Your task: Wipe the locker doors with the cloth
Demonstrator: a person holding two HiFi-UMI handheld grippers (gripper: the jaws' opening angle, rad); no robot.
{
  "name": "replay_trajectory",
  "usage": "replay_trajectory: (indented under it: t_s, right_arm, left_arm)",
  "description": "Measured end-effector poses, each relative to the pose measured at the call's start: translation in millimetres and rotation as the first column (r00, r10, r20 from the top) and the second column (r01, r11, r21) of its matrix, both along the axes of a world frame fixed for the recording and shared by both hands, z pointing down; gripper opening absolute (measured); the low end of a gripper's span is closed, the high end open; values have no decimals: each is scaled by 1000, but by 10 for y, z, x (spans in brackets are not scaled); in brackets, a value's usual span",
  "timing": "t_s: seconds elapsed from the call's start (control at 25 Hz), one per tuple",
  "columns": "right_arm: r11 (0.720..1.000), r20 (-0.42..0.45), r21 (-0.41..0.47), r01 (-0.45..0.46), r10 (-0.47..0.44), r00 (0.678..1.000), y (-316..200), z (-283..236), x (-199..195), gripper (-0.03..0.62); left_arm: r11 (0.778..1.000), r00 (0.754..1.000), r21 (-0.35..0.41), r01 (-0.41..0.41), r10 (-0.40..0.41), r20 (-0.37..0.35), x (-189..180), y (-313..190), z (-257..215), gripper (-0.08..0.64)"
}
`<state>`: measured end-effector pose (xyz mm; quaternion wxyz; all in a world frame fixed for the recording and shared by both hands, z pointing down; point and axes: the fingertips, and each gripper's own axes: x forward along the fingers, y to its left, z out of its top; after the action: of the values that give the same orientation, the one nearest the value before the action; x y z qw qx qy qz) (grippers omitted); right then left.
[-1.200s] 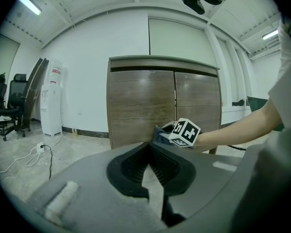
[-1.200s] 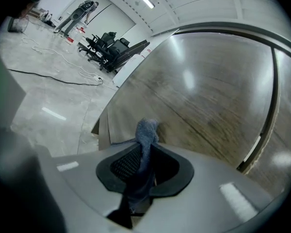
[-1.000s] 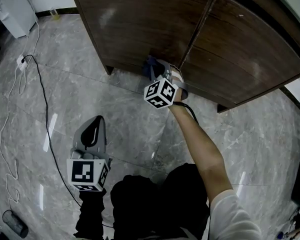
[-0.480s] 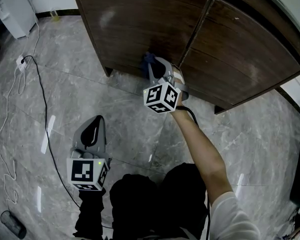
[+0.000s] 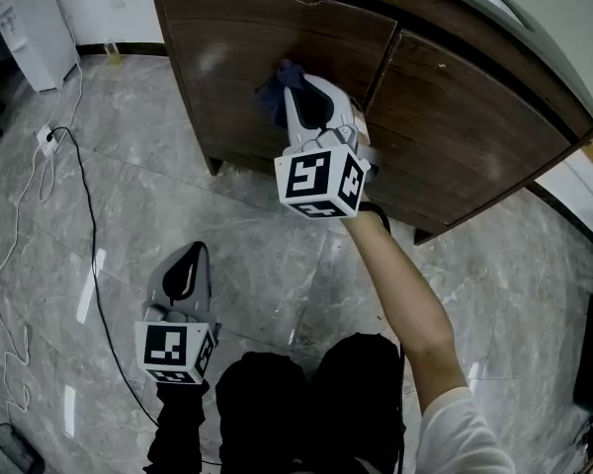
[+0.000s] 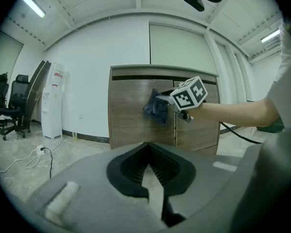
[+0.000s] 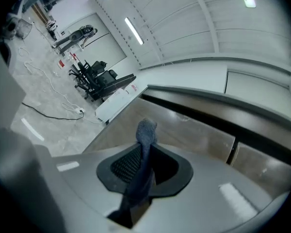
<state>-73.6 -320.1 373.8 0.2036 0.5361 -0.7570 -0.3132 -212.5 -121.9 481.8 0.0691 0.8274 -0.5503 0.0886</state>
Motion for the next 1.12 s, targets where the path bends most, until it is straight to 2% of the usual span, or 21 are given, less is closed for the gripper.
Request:
replay_trajectory:
  t_s: [0.24, 0.64, 0.92, 1.12]
  right_arm:
    - [998, -9, 67, 3, -2, 1000, -30, -540, -70, 55]
    - [996, 10, 85, -36, 35, 999, -305, -981, -35, 57]
    - [993, -19, 85, -78, 80, 997, -507, -982, -27, 57]
    - [996, -46, 53, -72, 75, 996, -537, -732, -91, 57]
  left_arm:
    - [1000, 1000, 13, -5, 5, -2, 6, 40, -68, 3]
    - [1000, 1000, 15, 2, -2, -2, -28, 43, -86, 3]
    - [1000, 1000, 10, 7, -7, -4, -83, 25, -62, 3]
    - [1000, 1000, 5, 11, -11, -3, -107, 16, -44, 3]
